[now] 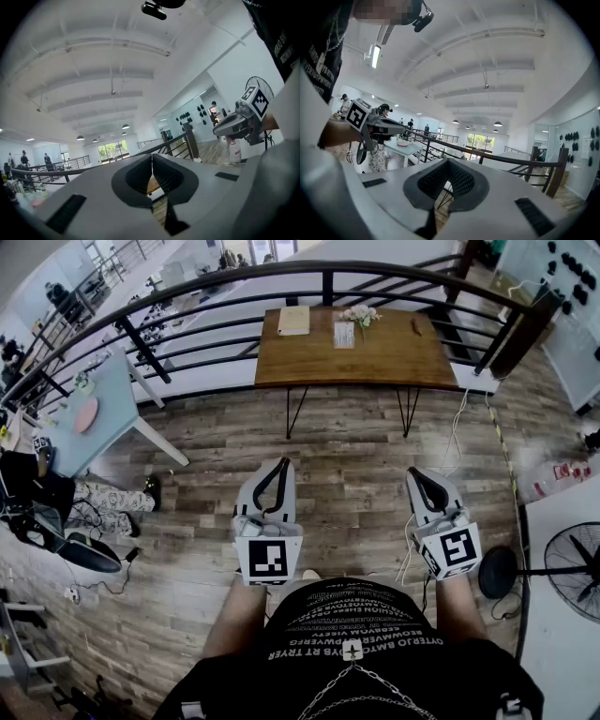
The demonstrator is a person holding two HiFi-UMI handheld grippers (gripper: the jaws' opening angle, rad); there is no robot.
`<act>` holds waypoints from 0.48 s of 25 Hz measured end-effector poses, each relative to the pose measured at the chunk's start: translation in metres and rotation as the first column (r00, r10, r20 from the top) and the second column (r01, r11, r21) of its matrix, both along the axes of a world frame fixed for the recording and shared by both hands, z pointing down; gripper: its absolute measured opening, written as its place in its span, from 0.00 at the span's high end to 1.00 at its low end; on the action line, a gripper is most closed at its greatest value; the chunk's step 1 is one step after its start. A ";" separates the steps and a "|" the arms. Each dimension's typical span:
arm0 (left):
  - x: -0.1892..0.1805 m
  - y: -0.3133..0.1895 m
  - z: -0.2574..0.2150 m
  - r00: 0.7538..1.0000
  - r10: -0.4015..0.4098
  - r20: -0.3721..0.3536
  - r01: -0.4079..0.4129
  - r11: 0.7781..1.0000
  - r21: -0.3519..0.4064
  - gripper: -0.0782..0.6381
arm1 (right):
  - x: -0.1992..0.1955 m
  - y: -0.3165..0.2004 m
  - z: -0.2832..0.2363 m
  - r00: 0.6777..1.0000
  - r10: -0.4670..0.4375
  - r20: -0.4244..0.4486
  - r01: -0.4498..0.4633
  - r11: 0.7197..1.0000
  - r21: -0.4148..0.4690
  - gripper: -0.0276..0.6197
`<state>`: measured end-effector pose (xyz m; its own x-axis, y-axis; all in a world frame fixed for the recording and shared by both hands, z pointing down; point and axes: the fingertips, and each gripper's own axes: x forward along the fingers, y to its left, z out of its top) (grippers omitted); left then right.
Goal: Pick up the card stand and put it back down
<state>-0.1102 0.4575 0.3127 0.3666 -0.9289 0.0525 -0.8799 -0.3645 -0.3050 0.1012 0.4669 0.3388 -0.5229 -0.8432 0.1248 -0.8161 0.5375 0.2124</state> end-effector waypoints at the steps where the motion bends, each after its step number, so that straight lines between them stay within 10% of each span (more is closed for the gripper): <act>1: -0.005 0.002 -0.001 1.000 0.003 -0.009 -0.003 1.000 -0.004 0.85 | -0.005 0.002 -0.001 1.000 0.003 -0.002 -0.003 1.000 -0.002 0.95; 12: -0.037 0.011 0.010 0.997 0.047 -0.068 -0.049 0.999 -0.021 0.85 | -0.031 0.017 -0.003 0.998 0.058 0.003 -0.058 0.998 -0.013 0.95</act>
<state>-0.1472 0.4684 0.3230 0.4141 -0.9090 0.0465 -0.8795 -0.4128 -0.2368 0.0706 0.4843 0.3354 -0.4736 -0.8704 0.1342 -0.8468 0.4919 0.2025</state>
